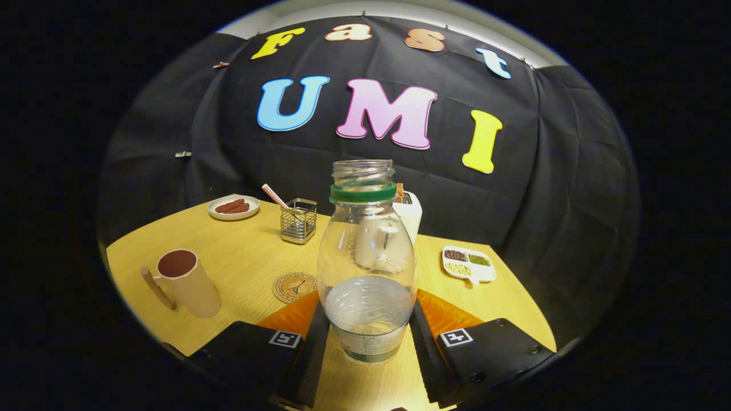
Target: Take the bottle from table, then pour the juice into the cup, finally place the bottle on the coaster
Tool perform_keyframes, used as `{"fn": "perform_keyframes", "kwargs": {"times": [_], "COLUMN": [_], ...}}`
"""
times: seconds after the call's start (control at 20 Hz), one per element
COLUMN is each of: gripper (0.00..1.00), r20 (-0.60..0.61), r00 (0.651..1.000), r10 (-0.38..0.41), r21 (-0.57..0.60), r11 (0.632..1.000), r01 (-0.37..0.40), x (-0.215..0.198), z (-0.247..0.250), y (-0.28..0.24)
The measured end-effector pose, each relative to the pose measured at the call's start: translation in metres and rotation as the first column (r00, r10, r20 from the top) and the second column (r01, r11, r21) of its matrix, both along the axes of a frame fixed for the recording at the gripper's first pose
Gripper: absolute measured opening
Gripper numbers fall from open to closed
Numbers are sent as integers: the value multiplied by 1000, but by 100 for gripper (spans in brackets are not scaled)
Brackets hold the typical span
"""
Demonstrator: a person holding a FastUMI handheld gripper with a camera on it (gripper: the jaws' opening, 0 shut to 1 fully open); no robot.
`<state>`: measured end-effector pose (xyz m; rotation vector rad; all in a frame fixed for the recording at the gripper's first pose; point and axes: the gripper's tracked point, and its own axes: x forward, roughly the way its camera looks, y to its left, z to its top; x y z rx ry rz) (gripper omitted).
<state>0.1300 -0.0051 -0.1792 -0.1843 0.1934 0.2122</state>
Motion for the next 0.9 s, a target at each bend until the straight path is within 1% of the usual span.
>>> {"fn": "perform_keyframes", "kwargs": {"times": [0.2,0.5,0.7,0.9], "gripper": [73,73,72,72], "r20": [39,70,101,103], "r00": [997,989,980,973], "r10": [67,133,172,207], "r21": [-108,-230,-347,-438], "r11": [992,967,929,888], "r01": [-63,-114,-127,-142], "x": [5,7,2,-3], "z": [28,57,65,58], "y": [25,53,60,71]}}
